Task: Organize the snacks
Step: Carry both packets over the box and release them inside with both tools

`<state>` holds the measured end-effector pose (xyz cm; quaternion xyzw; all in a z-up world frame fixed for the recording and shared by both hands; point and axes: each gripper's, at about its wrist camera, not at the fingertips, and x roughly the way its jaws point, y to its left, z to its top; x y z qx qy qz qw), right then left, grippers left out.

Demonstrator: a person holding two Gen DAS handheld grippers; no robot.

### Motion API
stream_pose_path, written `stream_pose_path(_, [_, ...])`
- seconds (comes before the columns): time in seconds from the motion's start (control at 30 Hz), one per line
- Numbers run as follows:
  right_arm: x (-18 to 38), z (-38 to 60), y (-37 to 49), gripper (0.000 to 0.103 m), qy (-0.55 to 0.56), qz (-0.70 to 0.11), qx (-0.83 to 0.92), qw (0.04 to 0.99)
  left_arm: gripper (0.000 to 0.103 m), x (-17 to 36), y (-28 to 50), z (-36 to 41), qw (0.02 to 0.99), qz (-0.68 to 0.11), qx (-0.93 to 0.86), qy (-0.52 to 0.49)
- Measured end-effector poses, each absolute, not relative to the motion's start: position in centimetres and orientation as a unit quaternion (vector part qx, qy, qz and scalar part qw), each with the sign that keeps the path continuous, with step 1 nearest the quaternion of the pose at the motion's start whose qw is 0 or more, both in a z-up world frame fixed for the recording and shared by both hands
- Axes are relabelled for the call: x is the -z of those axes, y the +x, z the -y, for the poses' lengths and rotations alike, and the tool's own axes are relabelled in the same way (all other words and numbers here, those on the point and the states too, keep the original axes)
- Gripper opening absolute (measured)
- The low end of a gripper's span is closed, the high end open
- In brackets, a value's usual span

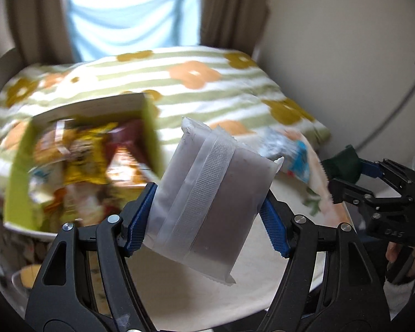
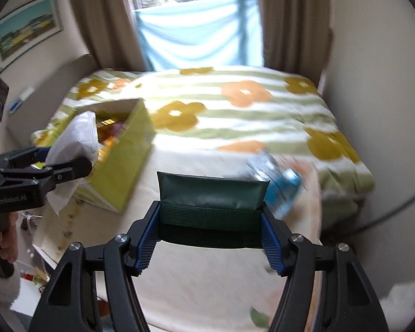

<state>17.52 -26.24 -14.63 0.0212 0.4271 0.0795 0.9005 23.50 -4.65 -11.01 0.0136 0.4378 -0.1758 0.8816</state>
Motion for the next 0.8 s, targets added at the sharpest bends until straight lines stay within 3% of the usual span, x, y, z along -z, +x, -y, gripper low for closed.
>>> stream_pose_path(0.43, [12.0,13.4,23.5,0.062,-0.002,-0.416,-0.187,0.89,0.069,13.4,28.7,-10.2,0.887,-0.455,0.071,-0.023])
stream_pose_path(0.73, [13.9,5.8,26.7,0.062,0.001,-0.432,-0.204,0.879,0.069,15.6,31.5,-13.6,0.879,-0.466,0.099,-0.004])
stream_pose_path(0.8, [14.7,4.7,27.2,0.062,0.005,-0.442,-0.196,0.875,0.081,15.7,31.5,-13.8,0.883,-0.455,0.113,0.004])
